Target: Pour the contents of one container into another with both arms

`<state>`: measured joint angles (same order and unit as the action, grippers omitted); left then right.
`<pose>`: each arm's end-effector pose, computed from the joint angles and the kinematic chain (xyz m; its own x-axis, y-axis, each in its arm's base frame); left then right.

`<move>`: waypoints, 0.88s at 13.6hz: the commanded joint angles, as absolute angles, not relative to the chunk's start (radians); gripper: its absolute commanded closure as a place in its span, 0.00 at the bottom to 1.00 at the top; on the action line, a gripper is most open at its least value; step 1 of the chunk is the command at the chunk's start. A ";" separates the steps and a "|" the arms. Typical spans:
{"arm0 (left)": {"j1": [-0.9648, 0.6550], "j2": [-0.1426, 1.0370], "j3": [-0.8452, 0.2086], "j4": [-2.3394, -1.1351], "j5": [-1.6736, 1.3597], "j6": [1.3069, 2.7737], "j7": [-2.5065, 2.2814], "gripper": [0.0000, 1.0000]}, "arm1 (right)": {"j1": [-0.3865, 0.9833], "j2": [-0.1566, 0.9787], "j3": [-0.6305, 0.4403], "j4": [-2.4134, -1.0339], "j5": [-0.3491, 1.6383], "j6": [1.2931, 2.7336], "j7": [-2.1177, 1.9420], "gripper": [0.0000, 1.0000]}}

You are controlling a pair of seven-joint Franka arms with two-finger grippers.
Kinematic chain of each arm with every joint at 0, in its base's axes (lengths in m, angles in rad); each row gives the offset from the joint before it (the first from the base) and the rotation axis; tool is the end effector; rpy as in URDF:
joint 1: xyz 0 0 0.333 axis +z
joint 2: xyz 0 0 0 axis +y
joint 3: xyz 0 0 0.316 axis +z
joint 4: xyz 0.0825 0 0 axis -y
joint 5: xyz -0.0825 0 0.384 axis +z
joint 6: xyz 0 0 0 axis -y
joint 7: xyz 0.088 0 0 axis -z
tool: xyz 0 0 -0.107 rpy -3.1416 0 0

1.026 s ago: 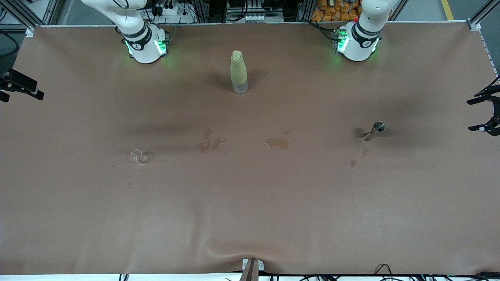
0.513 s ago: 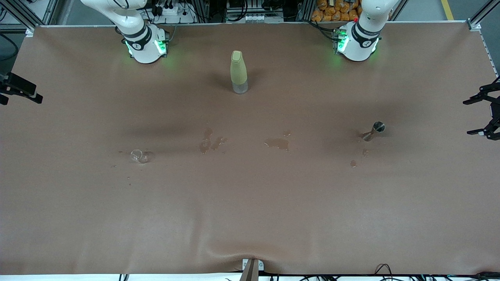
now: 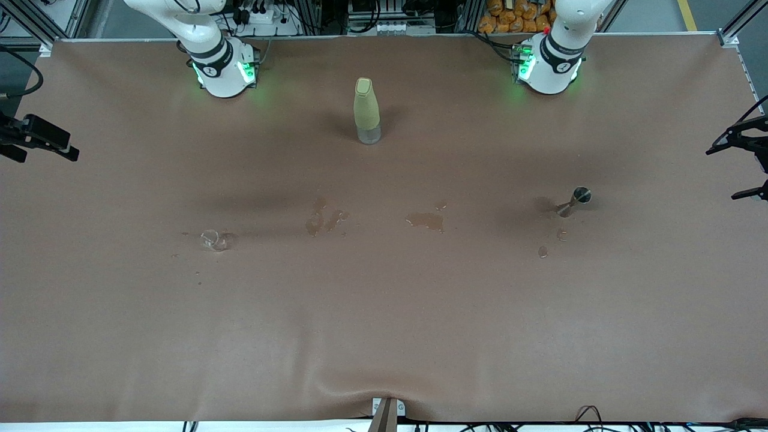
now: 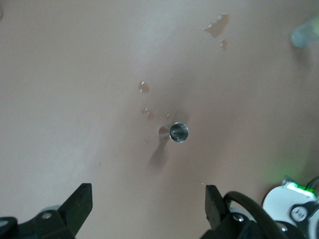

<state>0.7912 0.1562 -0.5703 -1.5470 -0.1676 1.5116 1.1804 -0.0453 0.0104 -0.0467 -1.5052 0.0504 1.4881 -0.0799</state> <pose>0.5682 0.1311 0.5582 0.5850 -0.7936 0.1669 -0.8042 -0.5410 0.2462 0.5479 -0.0446 0.6425 0.9997 -0.0080 -0.0233 -0.0092 -0.9986 -0.0518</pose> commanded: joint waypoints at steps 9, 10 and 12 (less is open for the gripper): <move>0.796 0.140 -0.788 -1.549 0.035 1.595 0.156 0.00 | -0.035 0.011 -0.067 -1.502 0.035 1.482 -0.091 0.00; 0.796 0.143 -0.819 -1.551 0.044 1.595 0.096 0.00 | -0.034 0.011 -0.067 -1.502 0.035 1.480 -0.091 0.00; 0.790 0.149 -0.856 -1.551 0.049 1.595 -0.029 0.00 | -0.032 0.011 -0.067 -1.502 0.035 1.477 -0.091 0.00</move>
<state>0.7859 0.1545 -0.8213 -1.5461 0.0197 1.5873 0.0755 -0.0429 0.0109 -0.0625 -1.5053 0.0503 1.4855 -0.0940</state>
